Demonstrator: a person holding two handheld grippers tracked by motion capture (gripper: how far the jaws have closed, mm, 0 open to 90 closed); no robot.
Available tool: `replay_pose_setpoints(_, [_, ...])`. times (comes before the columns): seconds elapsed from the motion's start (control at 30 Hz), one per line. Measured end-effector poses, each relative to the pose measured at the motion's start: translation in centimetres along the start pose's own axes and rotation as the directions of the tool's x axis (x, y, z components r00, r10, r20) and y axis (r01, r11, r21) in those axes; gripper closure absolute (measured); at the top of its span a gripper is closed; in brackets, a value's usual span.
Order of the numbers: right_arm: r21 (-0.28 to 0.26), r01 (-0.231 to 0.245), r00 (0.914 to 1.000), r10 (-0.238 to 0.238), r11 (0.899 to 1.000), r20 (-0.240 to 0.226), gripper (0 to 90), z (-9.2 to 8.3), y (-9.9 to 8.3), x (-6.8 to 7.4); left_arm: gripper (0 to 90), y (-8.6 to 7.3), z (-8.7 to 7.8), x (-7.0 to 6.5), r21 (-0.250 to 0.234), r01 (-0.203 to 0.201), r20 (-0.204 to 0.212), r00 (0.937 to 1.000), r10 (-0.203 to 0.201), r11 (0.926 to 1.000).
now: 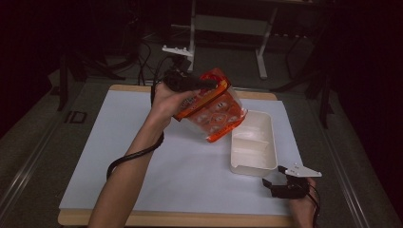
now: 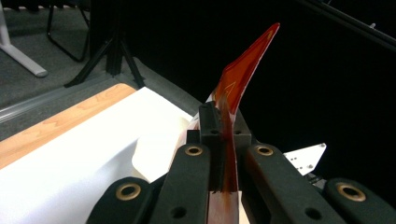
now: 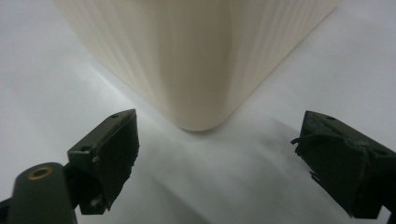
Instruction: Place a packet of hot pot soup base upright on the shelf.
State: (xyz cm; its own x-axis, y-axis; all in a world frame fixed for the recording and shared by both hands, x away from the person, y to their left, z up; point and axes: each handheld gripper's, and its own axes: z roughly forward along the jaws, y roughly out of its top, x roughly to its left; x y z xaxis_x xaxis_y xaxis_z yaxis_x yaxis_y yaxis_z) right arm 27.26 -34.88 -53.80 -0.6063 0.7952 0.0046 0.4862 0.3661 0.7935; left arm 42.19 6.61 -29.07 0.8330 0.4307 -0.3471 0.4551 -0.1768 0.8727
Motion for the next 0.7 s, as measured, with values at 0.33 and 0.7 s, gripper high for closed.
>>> replay_pose_setpoints(0.33, [-0.010, -0.007, 0.9998, 0.007, 1.000, 0.021, 12.4, 0.2, 0.2, 0.0, 90.0, 0.5, 1.1, -0.2, -0.006, -0.007, 0.015, 0.9999, 0.007, 1.0000])
replay_pose_setpoints(0.7, [-0.010, -0.013, 0.9992, 0.014, 1.000, 0.038, 9.5, 0.7, 0.6, -0.1, 90.0, 0.9, 2.5, -0.2, -0.017, -0.003, 0.051, 0.9987, 0.004, 0.9998])
